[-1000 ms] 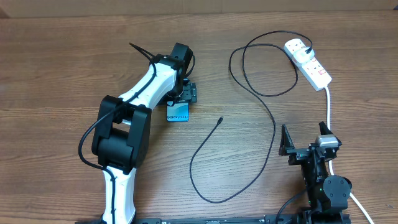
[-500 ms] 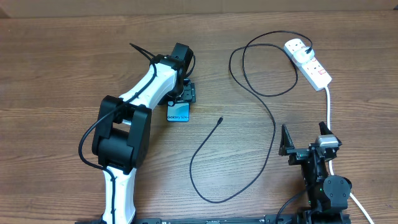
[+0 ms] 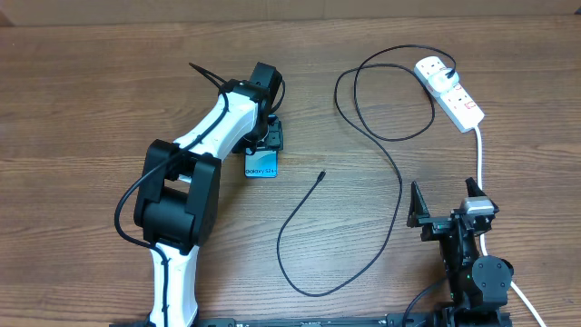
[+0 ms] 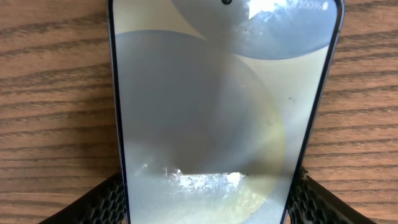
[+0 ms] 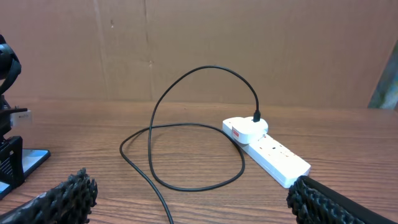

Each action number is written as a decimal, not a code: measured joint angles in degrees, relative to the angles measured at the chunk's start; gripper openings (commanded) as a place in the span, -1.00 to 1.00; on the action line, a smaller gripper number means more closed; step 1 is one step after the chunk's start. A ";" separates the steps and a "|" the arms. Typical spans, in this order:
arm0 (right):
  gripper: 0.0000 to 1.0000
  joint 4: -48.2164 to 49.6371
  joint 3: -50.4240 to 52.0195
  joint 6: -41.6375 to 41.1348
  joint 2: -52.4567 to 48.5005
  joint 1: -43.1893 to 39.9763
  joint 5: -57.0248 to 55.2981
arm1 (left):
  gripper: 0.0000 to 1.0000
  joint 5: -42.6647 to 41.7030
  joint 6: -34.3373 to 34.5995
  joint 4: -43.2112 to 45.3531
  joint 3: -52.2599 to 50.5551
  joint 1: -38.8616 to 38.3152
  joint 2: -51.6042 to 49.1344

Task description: Plug charger to phone and switch on socket

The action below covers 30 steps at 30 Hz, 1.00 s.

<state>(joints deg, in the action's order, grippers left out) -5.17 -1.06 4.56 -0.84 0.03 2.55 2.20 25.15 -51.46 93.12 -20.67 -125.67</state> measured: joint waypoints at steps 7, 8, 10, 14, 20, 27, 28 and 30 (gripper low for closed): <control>1.00 0.02 0.00 -0.04 0.00 0.02 0.02 | 0.32 0.00 0.02 -0.04 0.00 0.00 0.00; 1.00 0.02 0.00 -0.04 0.00 0.02 0.00 | 0.32 0.00 0.00 -0.04 0.00 0.00 0.00; 1.00 -0.02 0.00 -0.04 0.00 0.00 0.00 | 0.32 0.00 0.00 -0.04 0.00 0.00 0.00; 1.00 0.02 0.00 -0.04 0.00 0.02 0.00 | 0.31 -0.04 0.02 -0.13 0.02 0.00 0.00; 1.00 0.02 0.00 -0.04 0.00 0.02 0.00 | 0.29 -1.22 0.24 -2.25 0.37 0.02 0.00; 1.00 0.02 0.00 -0.02 0.00 0.00 0.00 | 0.28 -3.26 1.18 -9.81 3.50 0.02 -0.35; 1.00 0.02 0.00 -0.02 0.00 0.00 -0.02 | 0.28 -3.72 1.33 -10.71 4.28 0.04 -0.35; 1.00 0.02 0.00 -0.02 0.00 0.00 0.00 | 0.28 -5.03 1.53 -12.15 6.08 0.13 -0.46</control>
<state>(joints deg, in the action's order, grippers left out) -5.15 -1.06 4.54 -0.84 0.03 2.55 -2.83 26.68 -63.61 99.20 -20.53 -126.13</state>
